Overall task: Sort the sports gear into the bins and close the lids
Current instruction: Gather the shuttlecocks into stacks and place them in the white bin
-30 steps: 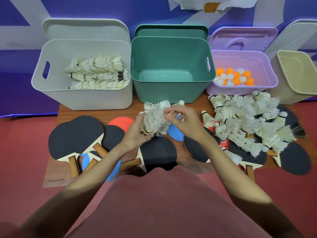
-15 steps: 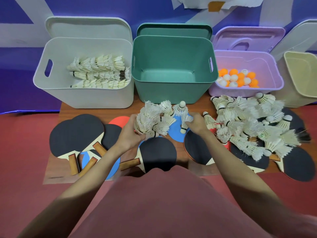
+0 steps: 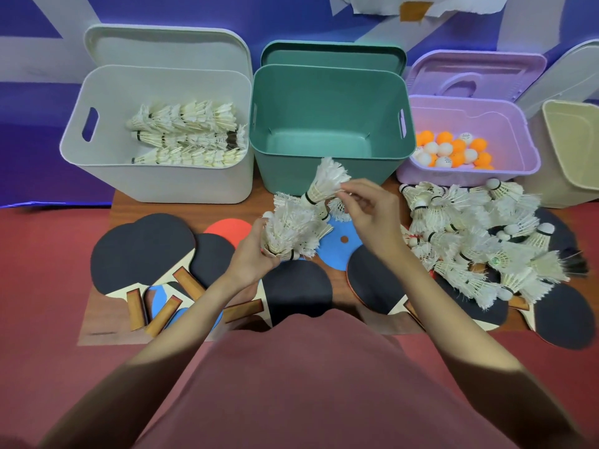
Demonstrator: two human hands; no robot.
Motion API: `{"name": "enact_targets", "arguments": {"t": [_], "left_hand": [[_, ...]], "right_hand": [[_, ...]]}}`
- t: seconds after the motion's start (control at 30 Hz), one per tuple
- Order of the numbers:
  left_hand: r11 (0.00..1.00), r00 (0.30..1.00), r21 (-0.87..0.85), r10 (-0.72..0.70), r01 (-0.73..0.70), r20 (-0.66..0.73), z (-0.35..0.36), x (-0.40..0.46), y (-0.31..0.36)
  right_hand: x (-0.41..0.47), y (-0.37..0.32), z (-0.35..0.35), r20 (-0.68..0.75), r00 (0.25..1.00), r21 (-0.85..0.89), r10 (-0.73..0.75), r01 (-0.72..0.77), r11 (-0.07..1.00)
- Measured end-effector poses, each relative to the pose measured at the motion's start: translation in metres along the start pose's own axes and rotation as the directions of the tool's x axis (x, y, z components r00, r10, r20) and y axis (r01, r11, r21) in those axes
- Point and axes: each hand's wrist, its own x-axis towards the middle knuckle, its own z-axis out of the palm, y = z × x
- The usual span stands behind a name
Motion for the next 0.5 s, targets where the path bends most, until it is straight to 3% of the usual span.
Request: {"name": "enact_targets", "arguments": {"t": [0.2, 0.5], "left_hand": [[0.997, 0.997, -0.024, 0.071, -0.07, 0.039, -0.003, 0.008, 0.004], [0.981, 0.991, -0.152, 0.126, -0.119, 0.04, -0.007, 0.007, -0.008]], "right_hand": [[-0.004, 0.002, 0.02, 0.193, 0.981, -0.037, -0.007, 0.014, 0.999], [0.007, -0.001, 0.026, 0.337, 0.94, -0.036, 0.045, -0.035, 0.999]]}}
